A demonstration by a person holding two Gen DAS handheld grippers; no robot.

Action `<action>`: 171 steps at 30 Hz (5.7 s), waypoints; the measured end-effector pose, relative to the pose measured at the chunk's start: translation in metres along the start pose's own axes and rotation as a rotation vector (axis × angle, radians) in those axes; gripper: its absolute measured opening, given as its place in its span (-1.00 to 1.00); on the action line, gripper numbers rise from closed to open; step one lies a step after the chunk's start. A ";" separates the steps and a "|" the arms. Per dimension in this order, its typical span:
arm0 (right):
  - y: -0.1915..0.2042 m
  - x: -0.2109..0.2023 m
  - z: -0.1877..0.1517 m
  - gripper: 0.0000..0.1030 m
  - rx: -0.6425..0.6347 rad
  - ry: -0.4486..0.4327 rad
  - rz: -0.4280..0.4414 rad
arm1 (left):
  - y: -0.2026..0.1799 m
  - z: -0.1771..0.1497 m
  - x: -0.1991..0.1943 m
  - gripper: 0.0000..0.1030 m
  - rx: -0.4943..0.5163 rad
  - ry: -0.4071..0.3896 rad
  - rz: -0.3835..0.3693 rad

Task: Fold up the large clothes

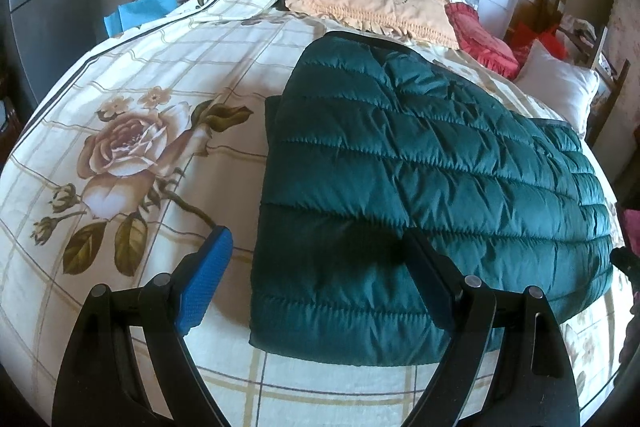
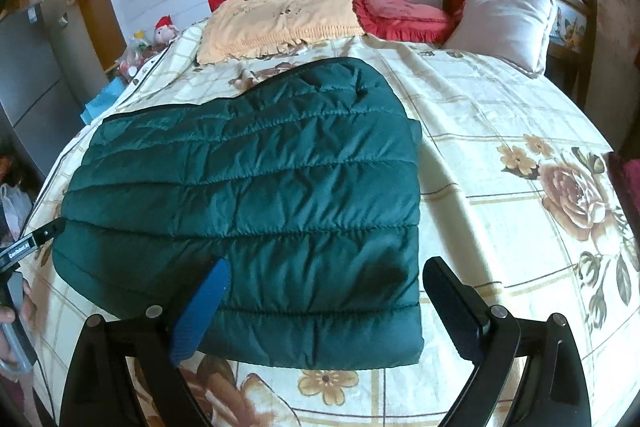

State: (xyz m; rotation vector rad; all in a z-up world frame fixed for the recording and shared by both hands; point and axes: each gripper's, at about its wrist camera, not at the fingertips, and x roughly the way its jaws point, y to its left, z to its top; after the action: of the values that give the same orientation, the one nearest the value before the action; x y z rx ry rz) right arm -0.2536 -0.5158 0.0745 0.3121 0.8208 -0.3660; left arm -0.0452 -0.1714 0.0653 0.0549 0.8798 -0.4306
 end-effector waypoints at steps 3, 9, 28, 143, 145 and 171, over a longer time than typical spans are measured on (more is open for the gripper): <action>-0.003 0.002 0.001 0.89 0.013 0.005 -0.003 | 0.001 0.000 0.001 0.68 -0.001 0.004 -0.005; -0.018 0.007 0.004 0.99 0.050 0.014 0.002 | 0.004 0.000 0.006 0.68 -0.025 0.016 -0.029; -0.045 0.053 0.014 0.99 0.165 0.054 0.189 | 0.008 0.000 0.034 0.83 -0.085 0.055 -0.145; 0.116 -0.119 -0.113 0.79 -0.028 -0.150 0.098 | -0.043 -0.136 -0.177 0.38 0.081 -0.192 0.131; 0.122 -0.121 -0.115 0.79 -0.044 -0.159 0.089 | -0.045 -0.138 -0.179 0.38 0.094 -0.202 0.144; 0.135 -0.129 -0.116 0.84 -0.083 -0.214 0.056 | -0.058 -0.137 -0.182 0.38 0.117 -0.217 0.125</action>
State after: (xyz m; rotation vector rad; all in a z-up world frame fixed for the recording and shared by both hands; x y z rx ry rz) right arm -0.3509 -0.3229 0.1148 0.2135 0.6137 -0.3059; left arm -0.2701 -0.1320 0.1220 0.1666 0.6337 -0.3633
